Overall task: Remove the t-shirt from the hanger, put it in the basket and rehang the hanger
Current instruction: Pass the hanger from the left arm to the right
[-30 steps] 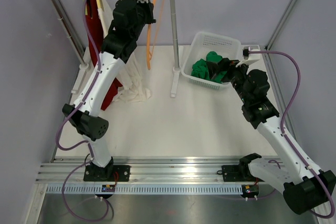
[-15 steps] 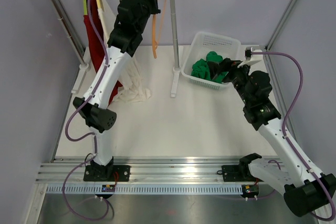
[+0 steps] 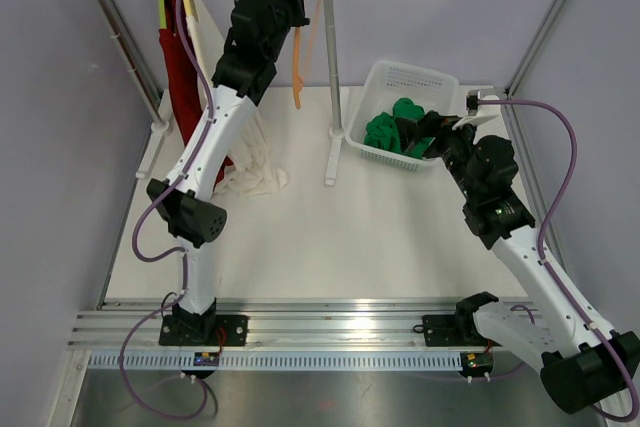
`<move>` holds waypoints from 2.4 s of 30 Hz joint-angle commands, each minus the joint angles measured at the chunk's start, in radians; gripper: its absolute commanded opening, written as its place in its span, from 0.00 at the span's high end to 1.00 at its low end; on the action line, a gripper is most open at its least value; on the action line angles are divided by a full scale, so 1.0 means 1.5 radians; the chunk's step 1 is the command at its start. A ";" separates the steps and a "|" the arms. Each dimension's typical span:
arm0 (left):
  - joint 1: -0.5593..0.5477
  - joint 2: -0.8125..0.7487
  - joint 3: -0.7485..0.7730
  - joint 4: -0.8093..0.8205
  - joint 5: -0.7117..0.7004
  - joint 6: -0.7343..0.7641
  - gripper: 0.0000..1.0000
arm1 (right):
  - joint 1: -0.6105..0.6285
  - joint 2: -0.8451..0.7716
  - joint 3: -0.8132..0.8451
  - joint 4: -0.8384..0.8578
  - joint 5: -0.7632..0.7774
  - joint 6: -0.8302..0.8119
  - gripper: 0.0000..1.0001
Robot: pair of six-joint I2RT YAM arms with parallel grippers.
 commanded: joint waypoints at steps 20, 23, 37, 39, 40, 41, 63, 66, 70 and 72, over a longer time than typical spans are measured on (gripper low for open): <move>0.005 -0.009 0.017 0.114 0.023 -0.009 1.00 | 0.005 0.045 -0.002 0.108 -0.164 -0.032 0.00; 0.005 -0.041 -0.029 0.124 0.022 -0.014 1.00 | 0.006 0.084 -0.012 0.192 -0.297 -0.057 0.02; 0.005 -0.190 -0.238 0.137 -0.033 -0.003 1.00 | 0.067 0.317 0.099 0.397 -0.452 -0.101 0.04; 0.005 -0.215 -0.265 0.137 -0.038 -0.005 1.00 | 0.069 0.338 0.111 0.403 -0.443 -0.103 0.04; 0.005 -0.227 -0.295 0.137 -0.040 -0.006 1.00 | 0.070 0.344 0.119 0.405 -0.428 -0.080 0.05; 0.005 -0.247 -0.312 0.139 -0.041 -0.007 1.00 | 0.070 0.356 0.128 0.396 -0.412 -0.066 0.05; 0.004 -0.579 -0.694 0.144 0.019 -0.045 1.00 | 0.070 0.301 0.234 0.128 -0.247 0.112 0.07; 0.005 -0.604 -0.705 0.079 0.023 -0.038 1.00 | 0.070 0.290 0.233 0.125 -0.276 0.056 0.08; 0.004 -0.626 -0.715 0.014 0.033 -0.041 1.00 | 0.072 0.294 0.245 0.107 -0.322 -0.083 0.10; 0.004 -0.634 -0.717 -0.009 0.036 -0.045 1.00 | 0.075 0.304 0.247 0.114 -0.328 -0.119 0.11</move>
